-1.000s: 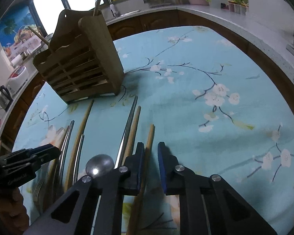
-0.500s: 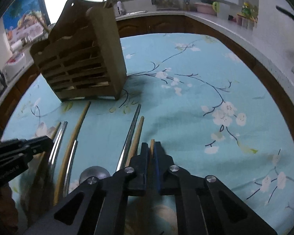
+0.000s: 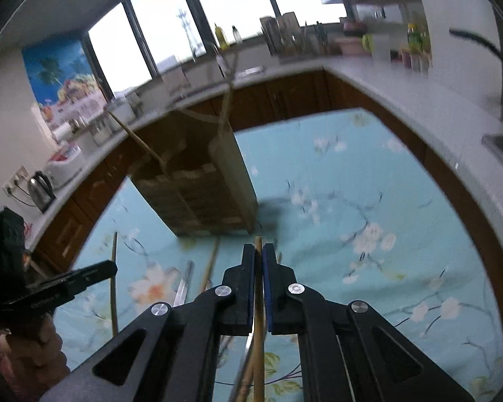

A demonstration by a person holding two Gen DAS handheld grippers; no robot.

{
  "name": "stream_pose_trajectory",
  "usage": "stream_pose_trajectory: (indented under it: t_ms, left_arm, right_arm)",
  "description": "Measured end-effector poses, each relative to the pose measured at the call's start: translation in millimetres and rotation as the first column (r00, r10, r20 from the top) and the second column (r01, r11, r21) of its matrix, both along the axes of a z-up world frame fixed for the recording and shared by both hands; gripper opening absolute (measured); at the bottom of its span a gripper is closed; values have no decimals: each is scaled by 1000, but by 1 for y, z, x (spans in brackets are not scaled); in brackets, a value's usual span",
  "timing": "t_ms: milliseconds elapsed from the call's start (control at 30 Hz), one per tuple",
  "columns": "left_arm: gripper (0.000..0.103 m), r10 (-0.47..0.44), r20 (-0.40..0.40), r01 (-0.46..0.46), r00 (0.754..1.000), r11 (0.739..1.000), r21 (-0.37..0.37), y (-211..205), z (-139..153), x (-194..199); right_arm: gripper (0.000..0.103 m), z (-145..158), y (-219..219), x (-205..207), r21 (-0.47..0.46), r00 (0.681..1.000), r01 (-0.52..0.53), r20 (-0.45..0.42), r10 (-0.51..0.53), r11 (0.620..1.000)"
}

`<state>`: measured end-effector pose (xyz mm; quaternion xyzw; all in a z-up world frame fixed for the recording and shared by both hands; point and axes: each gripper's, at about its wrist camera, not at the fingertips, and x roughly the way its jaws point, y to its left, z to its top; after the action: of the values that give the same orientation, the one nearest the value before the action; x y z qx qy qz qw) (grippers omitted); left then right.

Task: Organize utensils
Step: 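Close the right tool on a wooden chopstick while the left tool grasps another, then lift both held chopsticks and lower them into the wooden holder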

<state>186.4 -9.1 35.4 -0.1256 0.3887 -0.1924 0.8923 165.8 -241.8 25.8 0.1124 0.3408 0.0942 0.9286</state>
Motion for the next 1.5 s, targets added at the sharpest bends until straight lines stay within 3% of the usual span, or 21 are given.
stream_pose_trajectory:
  t_ms: [300, 667, 1267, 1500]
  left_arm:
    - [5, 21, 142, -15, 990, 999, -48, 12, 54, -29]
    - [5, 51, 227, -38, 973, 997, -63, 27, 81, -37]
    - [5, 149, 333, -113, 931, 985, -127, 43, 120, 1]
    - [5, 189, 402, -146, 896, 980, -135, 45, 149, 37]
  right_arm:
    - [5, 61, 0, -22, 25, 986, 3, 164, -7, 1000]
    - [5, 98, 7, -22, 39, 962, -1, 272, -10, 999]
    - [5, 125, 3, 11, 98, 932, 20, 360, -54, 995]
    - [5, 151, 4, 47, 139, 902, 40, 422, -95, 990]
